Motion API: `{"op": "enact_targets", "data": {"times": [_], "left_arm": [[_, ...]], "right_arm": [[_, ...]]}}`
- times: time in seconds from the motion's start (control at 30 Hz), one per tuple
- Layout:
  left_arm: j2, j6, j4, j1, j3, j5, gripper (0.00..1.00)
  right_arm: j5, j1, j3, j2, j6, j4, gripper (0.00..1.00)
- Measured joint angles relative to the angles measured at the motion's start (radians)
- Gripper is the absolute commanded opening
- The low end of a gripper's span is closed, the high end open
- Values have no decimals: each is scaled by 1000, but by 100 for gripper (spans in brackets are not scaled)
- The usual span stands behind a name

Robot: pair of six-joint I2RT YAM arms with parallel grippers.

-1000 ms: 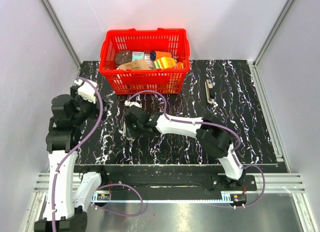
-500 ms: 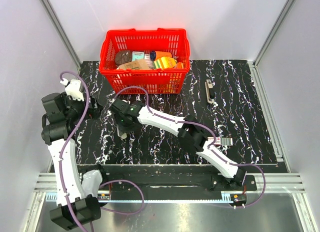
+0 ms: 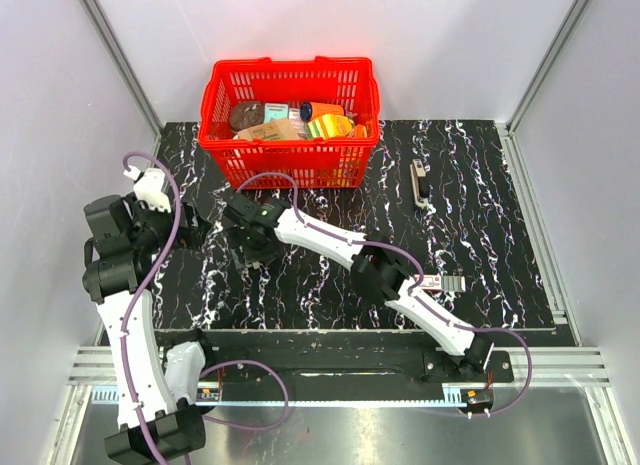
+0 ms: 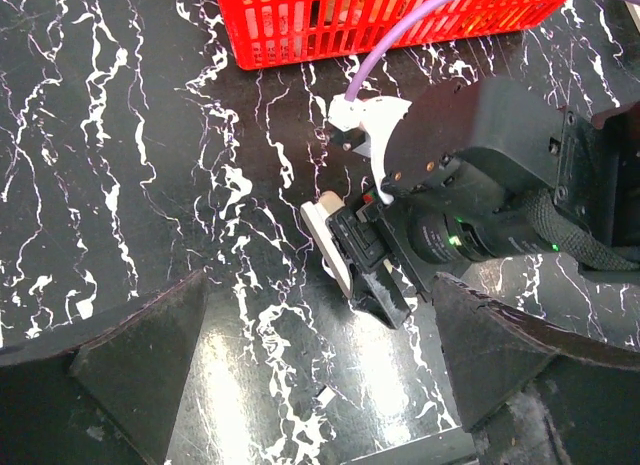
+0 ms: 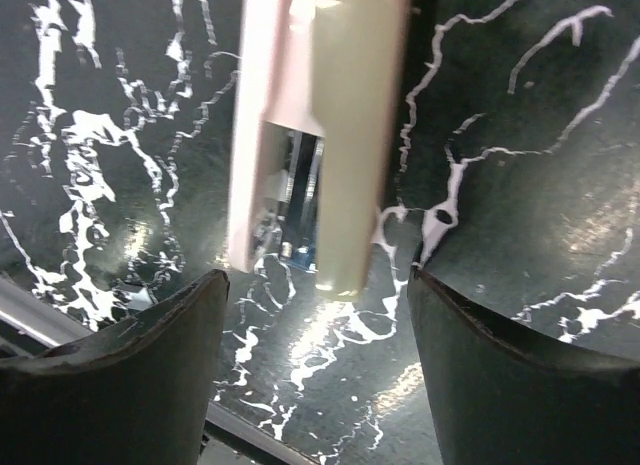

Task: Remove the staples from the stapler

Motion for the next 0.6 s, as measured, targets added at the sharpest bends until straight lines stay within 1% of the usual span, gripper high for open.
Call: {"op": "enact_targets", "data": {"times": [0.1, 0.2, 0.33, 0.4, 0.5, 0.6], "left_arm": [[0, 0, -14, 0, 0, 3, 99], [0, 12, -19, 0, 0, 4, 99], [1, 24, -21, 0, 0, 18, 99], [6, 29, -21, -1, -1, 29, 99], [15, 32, -12, -30, -13, 28, 99], [26, 33, -1, -134, -35, -8, 99]], "right_arm": [[2, -11, -40, -23, -10, -6, 82], [18, -23, -104, -90, -31, -13, 82], [57, -58, -314, -319, -64, 16, 86], [84, -103, -442, -476, -81, 47, 88], [133, -225, -615, -699, -106, 115, 93], [210, -388, -773, -869, -129, 180, 95]]}}
